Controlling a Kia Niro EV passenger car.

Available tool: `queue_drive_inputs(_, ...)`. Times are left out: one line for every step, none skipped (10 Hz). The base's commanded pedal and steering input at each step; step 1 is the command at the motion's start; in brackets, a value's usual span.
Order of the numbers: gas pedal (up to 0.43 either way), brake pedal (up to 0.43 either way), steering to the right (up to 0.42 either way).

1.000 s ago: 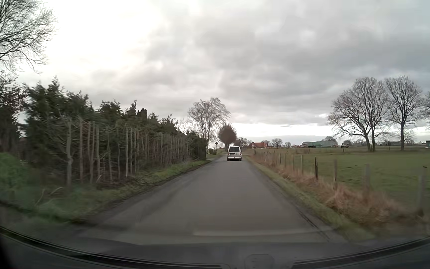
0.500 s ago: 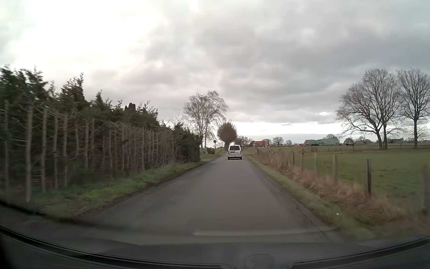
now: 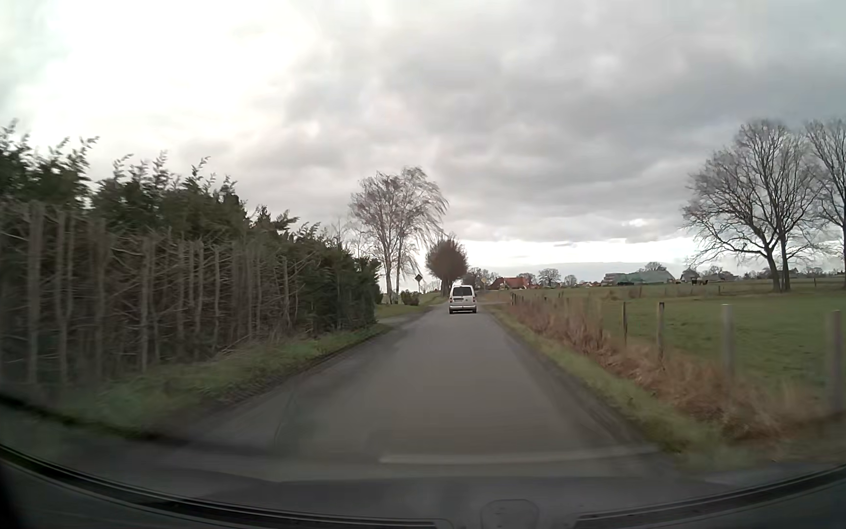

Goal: Follow the waypoints while adhering to traffic rules and regulations

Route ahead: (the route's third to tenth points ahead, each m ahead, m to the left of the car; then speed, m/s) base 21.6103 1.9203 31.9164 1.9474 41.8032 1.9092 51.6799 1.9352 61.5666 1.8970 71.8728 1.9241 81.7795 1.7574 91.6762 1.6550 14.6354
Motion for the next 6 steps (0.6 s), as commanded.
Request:
queue_drive_inputs(0.197,0.000,0.000)
queue_drive_inputs(0.197,0.000,0.000)
queue_drive_inputs(0.220,0.000,0.000)
queue_drive_inputs(0.228,0.000,0.000)
queue_drive_inputs(0.228,0.000,0.000)
queue_drive_inputs(0.220,0.000,0.000)
